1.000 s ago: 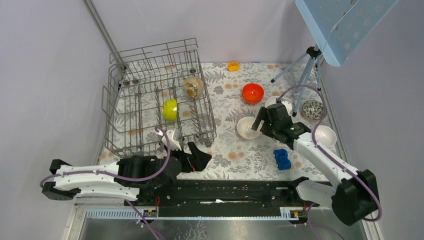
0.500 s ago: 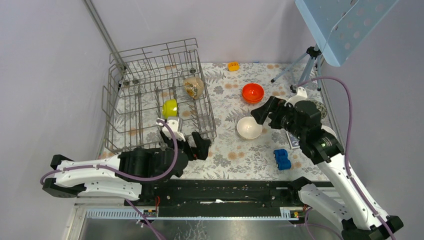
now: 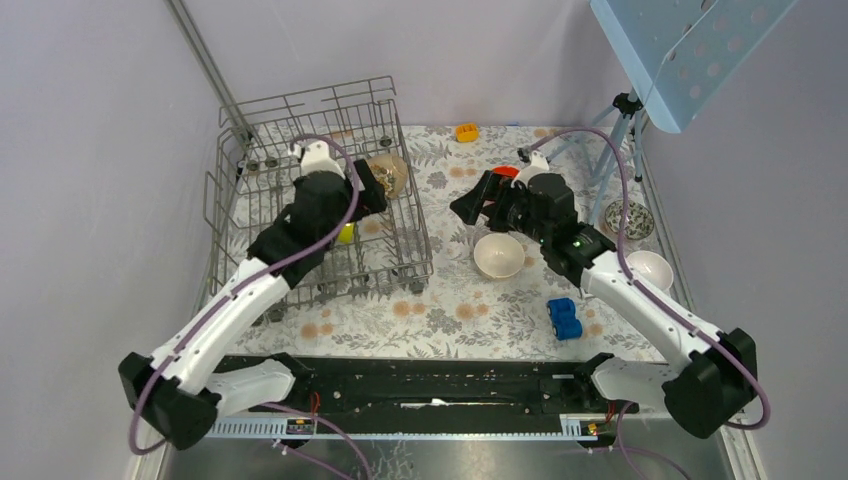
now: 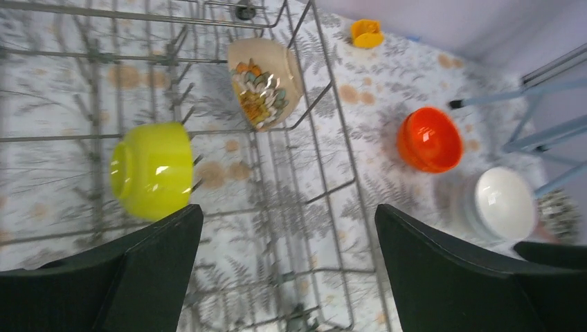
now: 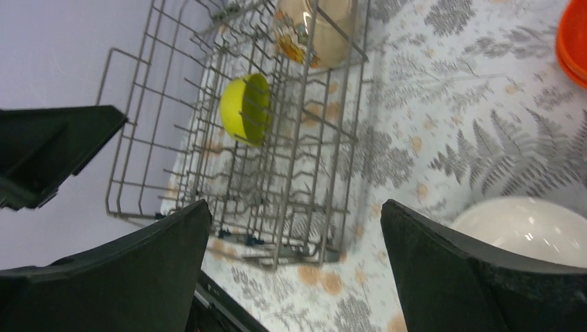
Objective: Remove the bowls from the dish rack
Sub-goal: Place the bowl at the center of the board, then pick up the bowl from the dish rack.
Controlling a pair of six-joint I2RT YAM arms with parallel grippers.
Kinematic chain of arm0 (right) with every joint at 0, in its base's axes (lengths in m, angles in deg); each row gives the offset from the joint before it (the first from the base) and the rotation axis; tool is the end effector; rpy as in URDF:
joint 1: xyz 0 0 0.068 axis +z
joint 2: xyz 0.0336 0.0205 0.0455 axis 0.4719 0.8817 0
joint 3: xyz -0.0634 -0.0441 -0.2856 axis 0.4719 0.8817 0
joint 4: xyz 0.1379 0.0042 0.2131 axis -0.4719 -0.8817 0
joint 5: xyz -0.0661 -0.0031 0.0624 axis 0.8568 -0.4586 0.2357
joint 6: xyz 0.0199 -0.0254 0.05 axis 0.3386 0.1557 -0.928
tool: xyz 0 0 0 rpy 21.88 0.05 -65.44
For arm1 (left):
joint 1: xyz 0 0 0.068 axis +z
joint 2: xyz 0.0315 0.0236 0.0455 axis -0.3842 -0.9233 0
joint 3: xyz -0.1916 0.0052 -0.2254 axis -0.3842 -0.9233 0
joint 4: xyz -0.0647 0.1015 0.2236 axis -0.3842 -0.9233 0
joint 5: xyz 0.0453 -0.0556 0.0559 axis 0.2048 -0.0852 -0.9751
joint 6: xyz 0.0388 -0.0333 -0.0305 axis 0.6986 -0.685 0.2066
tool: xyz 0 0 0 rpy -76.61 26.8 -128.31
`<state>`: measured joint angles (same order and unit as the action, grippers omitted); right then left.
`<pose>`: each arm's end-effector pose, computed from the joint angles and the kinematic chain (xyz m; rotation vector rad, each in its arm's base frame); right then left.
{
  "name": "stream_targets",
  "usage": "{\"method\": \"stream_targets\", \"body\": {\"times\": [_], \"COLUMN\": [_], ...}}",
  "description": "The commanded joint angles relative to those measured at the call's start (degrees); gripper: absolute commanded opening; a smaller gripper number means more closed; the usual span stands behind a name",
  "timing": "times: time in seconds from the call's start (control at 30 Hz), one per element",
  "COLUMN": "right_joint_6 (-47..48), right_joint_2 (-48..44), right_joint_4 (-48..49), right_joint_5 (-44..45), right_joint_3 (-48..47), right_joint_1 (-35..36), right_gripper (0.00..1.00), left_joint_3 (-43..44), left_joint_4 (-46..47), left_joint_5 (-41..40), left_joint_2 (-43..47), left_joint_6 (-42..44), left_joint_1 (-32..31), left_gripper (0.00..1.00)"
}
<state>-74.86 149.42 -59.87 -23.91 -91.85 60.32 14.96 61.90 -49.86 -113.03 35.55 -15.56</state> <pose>0.2199 0.1441 0.3626 -0.0313 1.9131 0.9261 0.1866 -0.1201 0.3881 -0.2121 1.9283 -0.3222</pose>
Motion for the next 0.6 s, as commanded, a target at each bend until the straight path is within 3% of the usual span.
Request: {"method": "stream_targets", "body": {"times": [0.0,0.13,0.23,0.33,0.57], "right_joint_6": [-3.1,-3.2,-2.7,-2.2,-1.8], "right_joint_2": [5.9,14.1,18.2,21.1,24.0], "right_joint_4": [11.3,8.3,7.8,8.1,9.1], "right_joint_5": [2.4,-0.1,-1.8,-4.1,-5.9], "right_joint_3": [-4.0,-9.8,-11.8,-12.7,-12.7], "right_joint_1": [0.6,0.6,0.6,1.0,2.4], "right_gripper": [1.00,0.99,0.94,0.89,0.81], "left_joint_3": [1.9,0.1,-1.4,-2.3,-5.0], "left_joint_4": [13.0,21.3,29.7,34.9,45.8], "left_joint_5": [29.5,43.4,53.0,58.0,61.1], "left_joint_2": [-4.8,-11.9,-17.1,-21.5,-25.9], "left_joint_6": [-7.6,-17.2,-20.6,-21.9,-24.1], "left_joint_1": [13.8,26.0,31.1,33.7,34.9], "left_gripper": [0.99,0.99,0.99,0.99,0.99]}}
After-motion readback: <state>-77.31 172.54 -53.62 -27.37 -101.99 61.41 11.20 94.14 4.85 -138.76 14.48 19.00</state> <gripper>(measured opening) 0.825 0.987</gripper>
